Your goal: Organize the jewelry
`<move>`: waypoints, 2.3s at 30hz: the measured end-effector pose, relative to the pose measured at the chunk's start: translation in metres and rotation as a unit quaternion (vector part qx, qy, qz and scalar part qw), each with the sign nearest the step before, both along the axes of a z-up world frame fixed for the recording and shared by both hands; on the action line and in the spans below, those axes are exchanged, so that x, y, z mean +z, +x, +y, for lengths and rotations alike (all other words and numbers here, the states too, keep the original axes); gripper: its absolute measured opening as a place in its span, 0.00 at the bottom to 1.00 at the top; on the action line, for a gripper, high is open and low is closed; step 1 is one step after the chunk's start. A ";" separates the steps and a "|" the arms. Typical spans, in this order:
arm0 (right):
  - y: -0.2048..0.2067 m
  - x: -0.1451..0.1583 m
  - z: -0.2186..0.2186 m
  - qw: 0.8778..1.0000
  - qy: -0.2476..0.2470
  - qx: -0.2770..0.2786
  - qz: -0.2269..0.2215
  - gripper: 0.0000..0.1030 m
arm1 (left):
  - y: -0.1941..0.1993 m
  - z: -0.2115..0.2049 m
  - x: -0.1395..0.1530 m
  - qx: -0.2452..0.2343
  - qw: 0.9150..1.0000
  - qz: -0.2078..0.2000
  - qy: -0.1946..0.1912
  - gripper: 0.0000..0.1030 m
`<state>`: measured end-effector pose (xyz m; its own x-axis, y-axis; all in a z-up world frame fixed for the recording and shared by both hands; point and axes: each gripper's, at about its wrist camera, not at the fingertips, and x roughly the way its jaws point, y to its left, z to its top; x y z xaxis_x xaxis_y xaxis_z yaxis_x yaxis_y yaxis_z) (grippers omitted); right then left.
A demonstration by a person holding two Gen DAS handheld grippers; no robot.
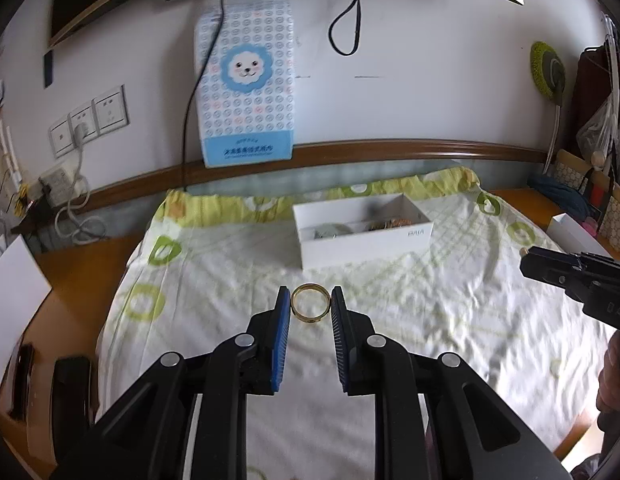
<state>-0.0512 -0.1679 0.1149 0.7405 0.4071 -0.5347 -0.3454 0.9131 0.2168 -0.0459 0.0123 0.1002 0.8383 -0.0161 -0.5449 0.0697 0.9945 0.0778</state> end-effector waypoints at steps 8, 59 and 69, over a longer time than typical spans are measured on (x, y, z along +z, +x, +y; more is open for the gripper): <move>0.073 0.032 0.000 0.999 0.032 -0.013 -0.011 0.21 | 0.076 -0.022 0.025 -0.020 1.000 -0.005 -0.019 0.20; 0.146 -0.003 0.024 0.982 -0.107 -0.156 0.012 0.95 | 0.150 -0.009 -0.008 0.106 0.994 0.019 -0.024 0.96; 0.148 -0.007 0.022 0.985 -0.076 -0.146 0.050 0.95 | 0.147 -0.017 -0.008 0.121 0.992 0.014 0.003 0.96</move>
<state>0.0970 -0.1463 0.1080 0.7547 0.0945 -0.6492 -0.0472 0.9948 0.0900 0.1007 -0.0048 0.0927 0.8016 0.1875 -0.5677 -0.1700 0.9818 0.0842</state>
